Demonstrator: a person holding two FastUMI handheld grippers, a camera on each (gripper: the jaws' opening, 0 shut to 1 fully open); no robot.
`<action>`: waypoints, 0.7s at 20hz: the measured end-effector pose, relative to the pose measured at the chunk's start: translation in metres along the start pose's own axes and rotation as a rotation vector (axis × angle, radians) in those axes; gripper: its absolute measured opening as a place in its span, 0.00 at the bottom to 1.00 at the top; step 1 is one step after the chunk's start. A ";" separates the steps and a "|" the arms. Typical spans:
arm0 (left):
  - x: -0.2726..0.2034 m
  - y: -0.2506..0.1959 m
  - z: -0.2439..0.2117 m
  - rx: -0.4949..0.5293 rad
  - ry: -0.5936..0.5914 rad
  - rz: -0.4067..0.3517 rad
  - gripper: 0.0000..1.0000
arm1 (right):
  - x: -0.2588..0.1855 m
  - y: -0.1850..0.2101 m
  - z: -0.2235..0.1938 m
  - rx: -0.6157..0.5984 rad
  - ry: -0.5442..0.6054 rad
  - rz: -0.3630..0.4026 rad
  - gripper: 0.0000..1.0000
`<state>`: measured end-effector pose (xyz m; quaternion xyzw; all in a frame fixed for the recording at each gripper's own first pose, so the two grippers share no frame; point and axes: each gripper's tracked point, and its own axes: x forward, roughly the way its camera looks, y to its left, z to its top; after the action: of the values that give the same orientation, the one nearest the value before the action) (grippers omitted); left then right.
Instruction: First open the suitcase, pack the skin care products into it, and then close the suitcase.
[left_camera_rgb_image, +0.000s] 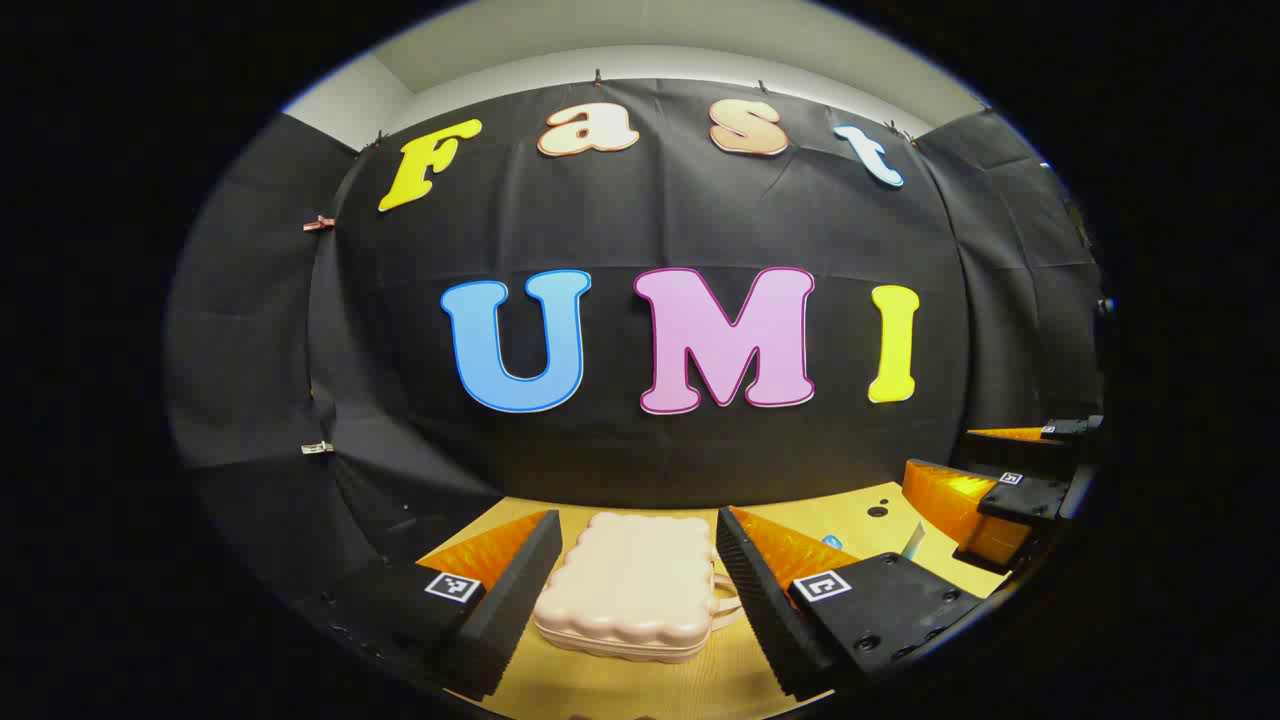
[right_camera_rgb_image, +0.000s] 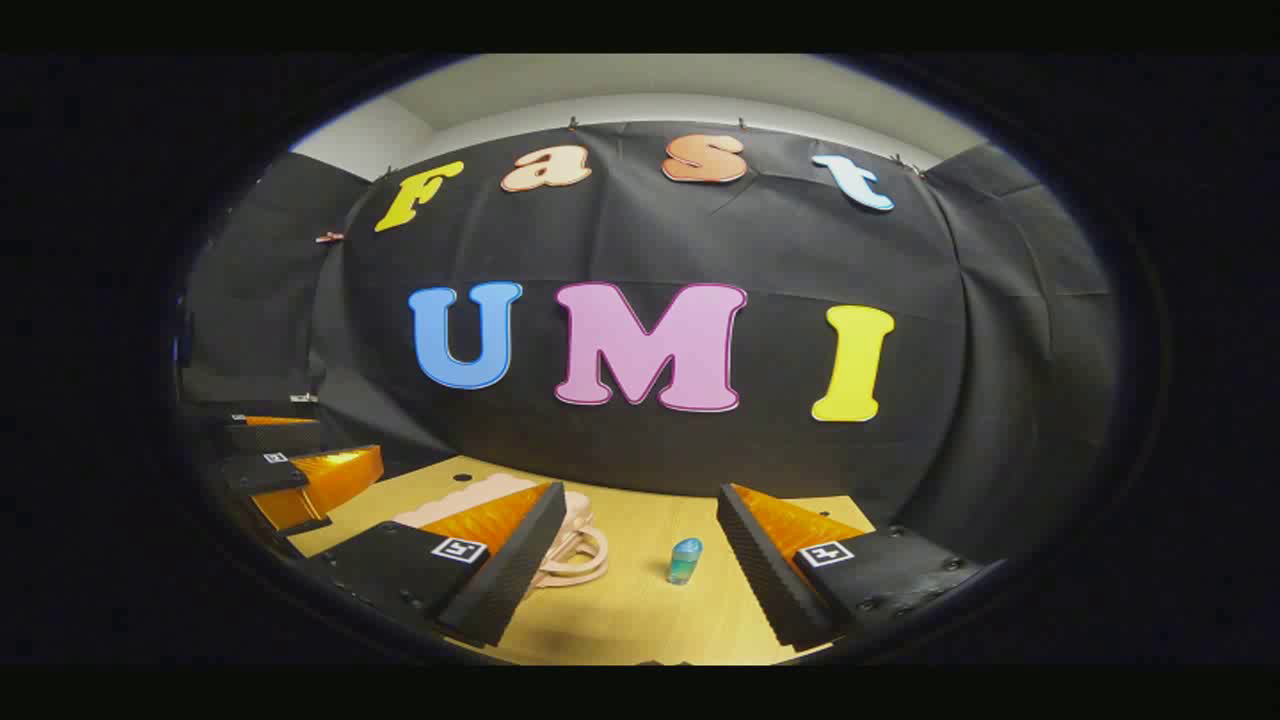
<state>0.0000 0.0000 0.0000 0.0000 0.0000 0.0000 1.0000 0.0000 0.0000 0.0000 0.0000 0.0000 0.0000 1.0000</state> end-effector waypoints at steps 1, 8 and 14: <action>0.000 -0.002 0.001 -0.002 -0.007 -0.001 0.98 | -0.001 -0.003 -0.001 0.000 0.002 -0.006 0.96; 0.010 -0.016 -0.016 -0.040 0.024 -0.034 0.98 | -0.006 -0.034 -0.004 0.005 -0.012 -0.074 0.96; 0.021 -0.034 -0.022 -0.017 0.039 -0.082 0.98 | -0.013 -0.065 -0.013 0.025 -0.001 -0.142 0.96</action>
<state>0.0214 -0.0342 -0.0223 -0.0084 0.0193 -0.0410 0.9989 -0.0128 -0.0654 -0.0133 0.0125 -0.0005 -0.0711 0.9974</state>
